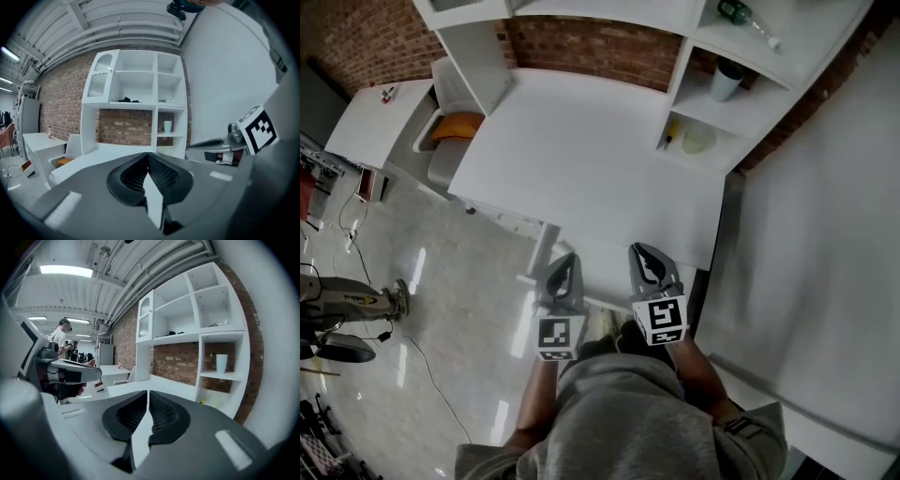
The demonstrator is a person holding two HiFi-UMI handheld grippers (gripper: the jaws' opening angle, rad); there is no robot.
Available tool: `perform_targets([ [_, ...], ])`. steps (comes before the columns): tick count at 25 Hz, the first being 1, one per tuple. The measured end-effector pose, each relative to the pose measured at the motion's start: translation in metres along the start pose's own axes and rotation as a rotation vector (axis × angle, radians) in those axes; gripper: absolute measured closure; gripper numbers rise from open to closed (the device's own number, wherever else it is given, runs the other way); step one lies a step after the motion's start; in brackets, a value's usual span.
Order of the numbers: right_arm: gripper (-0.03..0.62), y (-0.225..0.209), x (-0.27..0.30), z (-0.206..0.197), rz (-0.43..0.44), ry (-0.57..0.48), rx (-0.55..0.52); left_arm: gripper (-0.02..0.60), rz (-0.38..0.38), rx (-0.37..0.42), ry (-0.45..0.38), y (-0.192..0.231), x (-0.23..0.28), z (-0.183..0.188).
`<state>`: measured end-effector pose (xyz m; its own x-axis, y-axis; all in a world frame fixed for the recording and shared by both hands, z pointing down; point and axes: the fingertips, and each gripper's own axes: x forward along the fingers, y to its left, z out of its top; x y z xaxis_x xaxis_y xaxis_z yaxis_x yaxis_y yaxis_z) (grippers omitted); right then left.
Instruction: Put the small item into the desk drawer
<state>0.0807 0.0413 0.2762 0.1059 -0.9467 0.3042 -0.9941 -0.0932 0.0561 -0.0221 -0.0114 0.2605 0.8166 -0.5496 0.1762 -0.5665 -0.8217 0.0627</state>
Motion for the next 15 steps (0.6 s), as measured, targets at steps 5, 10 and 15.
perform_targets([
  [5, 0.589, -0.023, -0.028, -0.003, -0.081, -0.007, 0.021, 0.569, -0.081, 0.017, 0.002, -0.031, 0.008, 0.002],
  [10, 0.591, -0.041, -0.052, -0.01, -0.153, -0.003, 0.035, 0.569, -0.157, 0.038, 0.006, -0.057, 0.016, 0.004],
  [15, 0.591, -0.055, -0.072, -0.021, -0.203, 0.01, 0.054, 0.569, -0.222, 0.054, 0.007, -0.084, 0.022, 0.004],
])
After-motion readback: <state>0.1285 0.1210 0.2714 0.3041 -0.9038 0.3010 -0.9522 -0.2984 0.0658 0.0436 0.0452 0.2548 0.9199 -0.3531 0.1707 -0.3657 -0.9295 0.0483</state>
